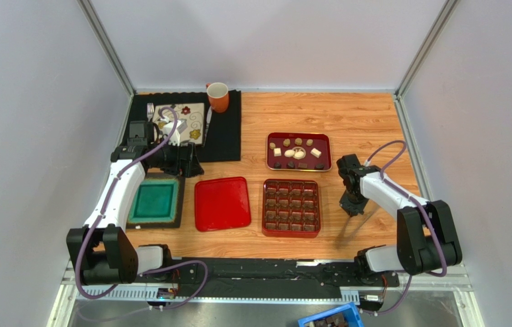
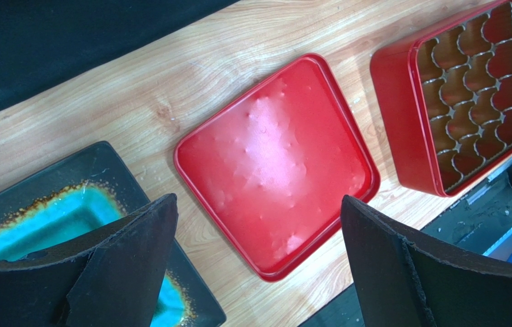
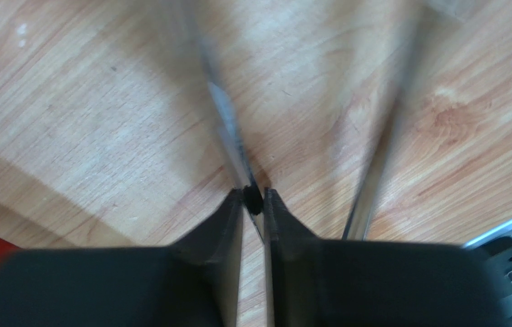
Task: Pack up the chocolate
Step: Pick up the clamp at the center of the board, then place the clamp in the packing box.
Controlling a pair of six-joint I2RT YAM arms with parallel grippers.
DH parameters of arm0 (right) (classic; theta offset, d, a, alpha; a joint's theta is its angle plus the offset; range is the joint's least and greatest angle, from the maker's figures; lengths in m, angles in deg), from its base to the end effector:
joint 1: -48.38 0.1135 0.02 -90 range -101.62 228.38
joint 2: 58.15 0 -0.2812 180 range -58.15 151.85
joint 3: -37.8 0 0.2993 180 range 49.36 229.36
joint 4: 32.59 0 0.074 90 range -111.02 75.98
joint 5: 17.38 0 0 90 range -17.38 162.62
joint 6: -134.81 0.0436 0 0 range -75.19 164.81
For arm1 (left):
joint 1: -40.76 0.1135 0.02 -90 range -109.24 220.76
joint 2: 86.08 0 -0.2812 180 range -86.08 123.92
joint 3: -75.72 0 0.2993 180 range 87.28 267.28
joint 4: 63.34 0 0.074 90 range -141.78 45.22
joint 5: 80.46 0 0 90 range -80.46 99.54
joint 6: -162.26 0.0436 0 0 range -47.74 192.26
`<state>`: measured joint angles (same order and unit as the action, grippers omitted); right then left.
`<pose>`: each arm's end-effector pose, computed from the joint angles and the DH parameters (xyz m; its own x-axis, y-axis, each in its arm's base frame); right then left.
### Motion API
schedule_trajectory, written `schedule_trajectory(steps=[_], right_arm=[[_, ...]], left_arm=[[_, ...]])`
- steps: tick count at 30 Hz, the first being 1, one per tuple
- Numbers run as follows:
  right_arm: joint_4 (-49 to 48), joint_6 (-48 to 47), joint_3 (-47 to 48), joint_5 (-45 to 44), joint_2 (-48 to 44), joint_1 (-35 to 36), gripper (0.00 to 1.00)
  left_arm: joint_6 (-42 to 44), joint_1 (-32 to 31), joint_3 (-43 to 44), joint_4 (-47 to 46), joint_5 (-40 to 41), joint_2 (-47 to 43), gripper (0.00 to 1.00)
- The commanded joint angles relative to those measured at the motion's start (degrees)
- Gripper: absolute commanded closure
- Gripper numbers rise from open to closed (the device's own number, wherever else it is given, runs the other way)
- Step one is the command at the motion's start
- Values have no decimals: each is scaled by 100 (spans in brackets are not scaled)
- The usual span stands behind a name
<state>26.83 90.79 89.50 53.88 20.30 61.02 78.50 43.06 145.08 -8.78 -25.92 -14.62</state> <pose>0.2359 0.0386 0.1393 -0.8105 0.5161 -0.2769 0.5707 0.8024 -0.1747 0.2907 -0.0136 0.2776 -0.7987 0.0565 -0.5990 0.3749 0.8254 -0.4220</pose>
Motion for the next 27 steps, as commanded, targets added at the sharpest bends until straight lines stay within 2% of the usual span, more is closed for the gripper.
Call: schedule_trajectory(steps=[1, 11, 14, 18, 27], right_arm=[[-391, -168, 213, 2, 135, 10, 100], [92, -818, 1135, -367, -435, 194, 100], [321, -1177, 1566, -376, -638, 685, 100], [829, -1775, 2128, -384, -481, 1764, 100], [1059, -3147, 3051, 696, -296, 3515, 100]], left_arm=[[106, 7, 38, -73, 31, -176, 2], [88, 7, 38, -38, 48, -229, 2], [88, 7, 30, -55, 48, -255, 2], [70, 7, 30, -55, 48, -273, 2], [70, 7, -111, -134, 75, -370, 2]])
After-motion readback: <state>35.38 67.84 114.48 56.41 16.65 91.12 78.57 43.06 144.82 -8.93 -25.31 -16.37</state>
